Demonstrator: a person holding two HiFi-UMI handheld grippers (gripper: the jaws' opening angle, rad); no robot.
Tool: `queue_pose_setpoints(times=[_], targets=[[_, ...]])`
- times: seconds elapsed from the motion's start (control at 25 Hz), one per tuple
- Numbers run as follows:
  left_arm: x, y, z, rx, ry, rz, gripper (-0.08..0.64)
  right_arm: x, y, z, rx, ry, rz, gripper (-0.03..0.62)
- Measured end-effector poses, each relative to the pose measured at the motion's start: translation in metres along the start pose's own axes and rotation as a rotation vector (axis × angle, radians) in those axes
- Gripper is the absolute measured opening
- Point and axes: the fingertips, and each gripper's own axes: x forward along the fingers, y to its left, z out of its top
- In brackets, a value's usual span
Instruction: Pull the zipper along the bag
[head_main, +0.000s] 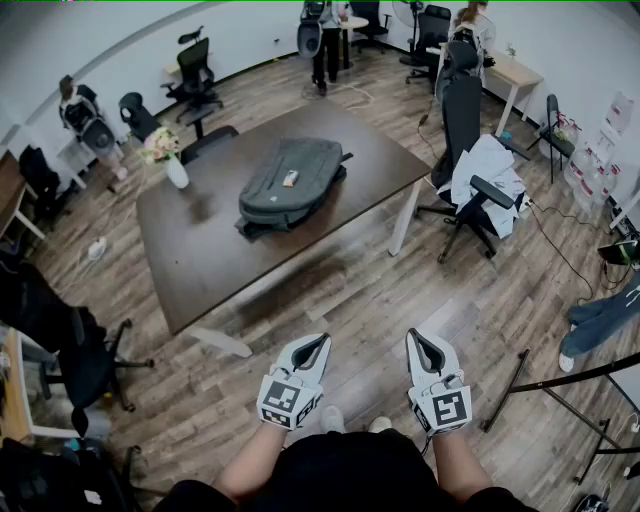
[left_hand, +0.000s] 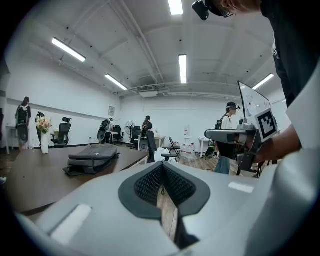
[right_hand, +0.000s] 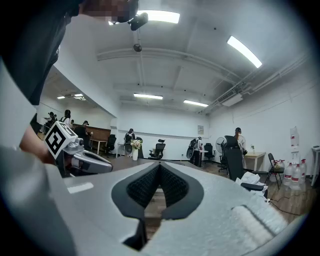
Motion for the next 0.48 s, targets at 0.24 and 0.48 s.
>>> queue_pose_setpoints(times=[0.24, 0.48], targets=[[0.005, 0.007, 0.001, -0.009, -0.002, -0.002, 0.017, 0.009, 0.001, -0.002, -0.022, 0.029, 0.006, 0.002], [0.004, 0.028, 0.004, -0.016, -0.017, -0.005, 0.017, 0.030, 0.017, -0.003, -0.059, 0.061, 0.026, 0.002]])
